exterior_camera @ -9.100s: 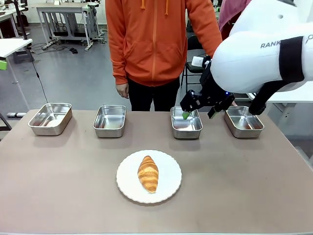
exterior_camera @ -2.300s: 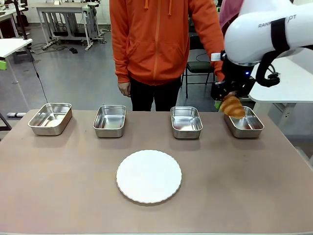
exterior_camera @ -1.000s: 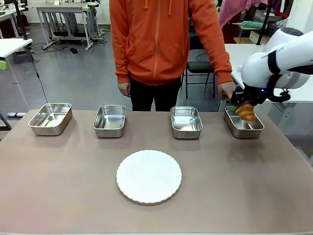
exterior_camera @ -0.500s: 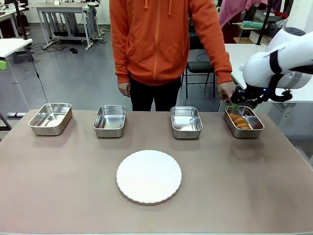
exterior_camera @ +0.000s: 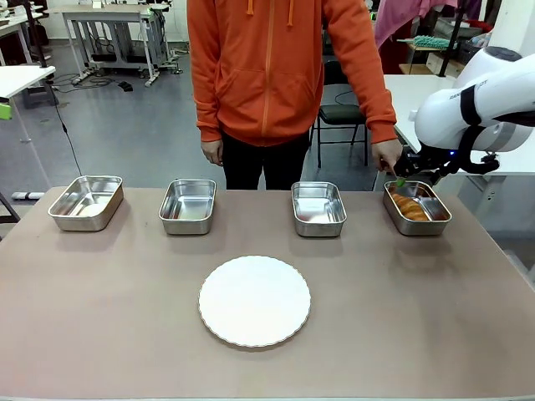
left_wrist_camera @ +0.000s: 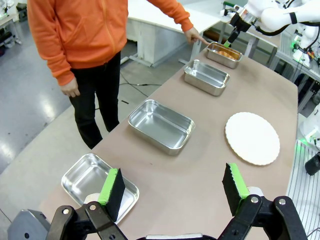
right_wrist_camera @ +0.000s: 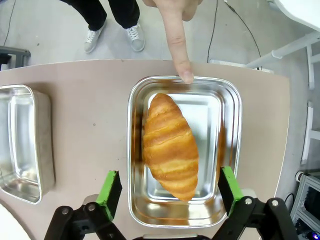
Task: Place the bread in the container.
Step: Place the Butter Roll into the Airtight Container indicated by the human.
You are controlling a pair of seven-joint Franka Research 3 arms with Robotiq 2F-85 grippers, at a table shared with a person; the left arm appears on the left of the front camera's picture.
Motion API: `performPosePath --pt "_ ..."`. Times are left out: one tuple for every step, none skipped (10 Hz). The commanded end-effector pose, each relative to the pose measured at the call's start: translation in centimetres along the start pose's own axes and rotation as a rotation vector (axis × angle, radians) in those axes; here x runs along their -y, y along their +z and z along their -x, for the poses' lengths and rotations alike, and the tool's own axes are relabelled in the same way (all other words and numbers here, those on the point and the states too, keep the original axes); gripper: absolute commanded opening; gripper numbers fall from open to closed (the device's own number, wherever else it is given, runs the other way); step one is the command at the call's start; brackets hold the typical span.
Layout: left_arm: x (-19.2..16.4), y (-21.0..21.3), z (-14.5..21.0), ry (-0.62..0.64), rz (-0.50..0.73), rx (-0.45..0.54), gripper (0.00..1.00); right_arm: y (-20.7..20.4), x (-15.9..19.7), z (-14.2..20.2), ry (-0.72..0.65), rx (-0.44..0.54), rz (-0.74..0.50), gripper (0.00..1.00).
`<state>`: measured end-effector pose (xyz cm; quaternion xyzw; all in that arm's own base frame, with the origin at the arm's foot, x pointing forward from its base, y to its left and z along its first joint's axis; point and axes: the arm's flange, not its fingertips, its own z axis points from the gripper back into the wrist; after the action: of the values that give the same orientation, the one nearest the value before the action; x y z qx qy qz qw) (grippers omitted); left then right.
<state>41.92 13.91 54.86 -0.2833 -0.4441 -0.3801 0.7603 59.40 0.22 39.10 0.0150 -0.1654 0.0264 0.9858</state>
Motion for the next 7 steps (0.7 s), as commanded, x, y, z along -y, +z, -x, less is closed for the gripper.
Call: performPosePath --pt "0.2 0.0 -0.1 -0.012 0.005 0.008 1.0 0.0 0.1 0.0 0.001 0.002 0.001 1.0" --pt "0.2 0.0 -0.1 -0.012 0.005 0.008 1.0 0.0 0.1 0.0 0.001 0.002 0.001 1.0" --pt "0.2 0.0 -0.1 -0.012 0.005 0.008 1.0 0.0 0.1 0.0 0.001 0.002 0.001 1.0" --pt "0.2 0.0 -0.1 -0.012 0.005 0.008 1.0 0.0 0.1 0.0 0.001 0.002 0.001 1.0" --pt "0.2 0.0 -0.1 -0.012 0.005 0.008 1.0 0.0 0.1 0.0 0.001 0.002 0.001 1.0" --pt "0.2 0.0 -0.1 -0.012 0.005 0.008 1.0 0.0 0.0 0.0 0.0 0.0 0.0 1.0" --pt "0.2 0.0 -0.1 -0.012 0.005 0.008 1.0 1.7 -1.3 0.3 0.02 0.034 -0.009 1.0"
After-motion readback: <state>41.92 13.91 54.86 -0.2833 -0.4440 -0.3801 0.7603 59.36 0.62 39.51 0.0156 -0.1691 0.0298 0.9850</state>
